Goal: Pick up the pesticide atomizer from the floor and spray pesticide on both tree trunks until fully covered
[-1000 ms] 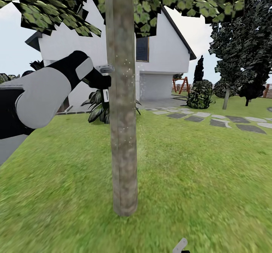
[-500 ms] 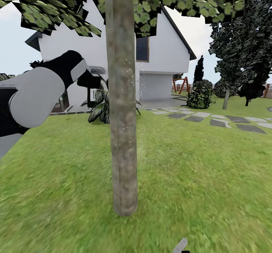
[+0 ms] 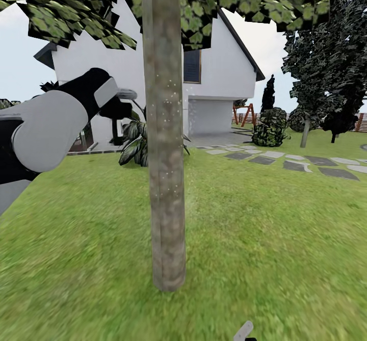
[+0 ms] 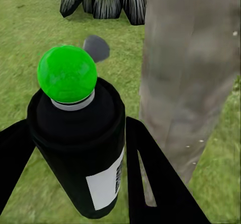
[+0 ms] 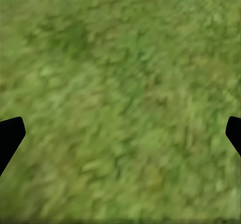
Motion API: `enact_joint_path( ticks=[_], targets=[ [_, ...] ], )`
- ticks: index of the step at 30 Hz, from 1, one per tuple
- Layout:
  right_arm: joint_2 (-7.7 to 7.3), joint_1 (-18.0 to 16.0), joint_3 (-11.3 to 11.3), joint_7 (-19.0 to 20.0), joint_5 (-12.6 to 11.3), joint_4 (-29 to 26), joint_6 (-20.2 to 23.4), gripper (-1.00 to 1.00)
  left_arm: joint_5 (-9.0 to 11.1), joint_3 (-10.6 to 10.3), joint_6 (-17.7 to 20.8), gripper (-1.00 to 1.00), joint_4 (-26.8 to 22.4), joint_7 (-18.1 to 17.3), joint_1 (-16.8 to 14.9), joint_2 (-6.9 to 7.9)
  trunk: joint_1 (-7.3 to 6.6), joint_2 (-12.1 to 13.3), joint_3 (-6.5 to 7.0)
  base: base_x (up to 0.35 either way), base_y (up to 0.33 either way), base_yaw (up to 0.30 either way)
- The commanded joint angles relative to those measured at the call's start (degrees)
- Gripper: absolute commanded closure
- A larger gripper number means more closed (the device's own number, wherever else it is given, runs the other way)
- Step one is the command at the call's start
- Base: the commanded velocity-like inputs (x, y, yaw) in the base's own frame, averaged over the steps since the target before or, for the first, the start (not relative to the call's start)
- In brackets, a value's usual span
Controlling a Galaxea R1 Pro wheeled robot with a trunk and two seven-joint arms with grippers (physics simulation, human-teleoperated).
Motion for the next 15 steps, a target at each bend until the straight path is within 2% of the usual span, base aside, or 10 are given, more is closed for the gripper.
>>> enact_joint_path(
  ticks=[1, 5, 15],
  targets=[
    [0.00, 0.02, 0.00, 0.00, 0.00, 0.02, 0.00, -1.00, -0.27, -0.32, 0.02, 1.00, -0.03, -1.38, 0.00, 0.00, 0.00, 0.00, 0.00, 0.000, 0.000, 0.000],
    [0.00, 0.01, 0.00, 0.00, 0.00, 0.03, 0.00, -1.00, -0.28, -0.30, 0.00, 1.00, -0.72, -3.63, 0.00, 0.00, 0.00, 0.00, 0.00, 0.000, 0.000, 0.000],
    [0.00, 0.00, 0.00, 0.00, 0.00, 0.01, 0.00, -1.00, -0.32, -0.32, -0.01, 1.00, -0.96, -3.86, 0.00, 0.00, 0.00, 0.00, 0.00, 0.000, 0.000, 0.000]
  ],
)
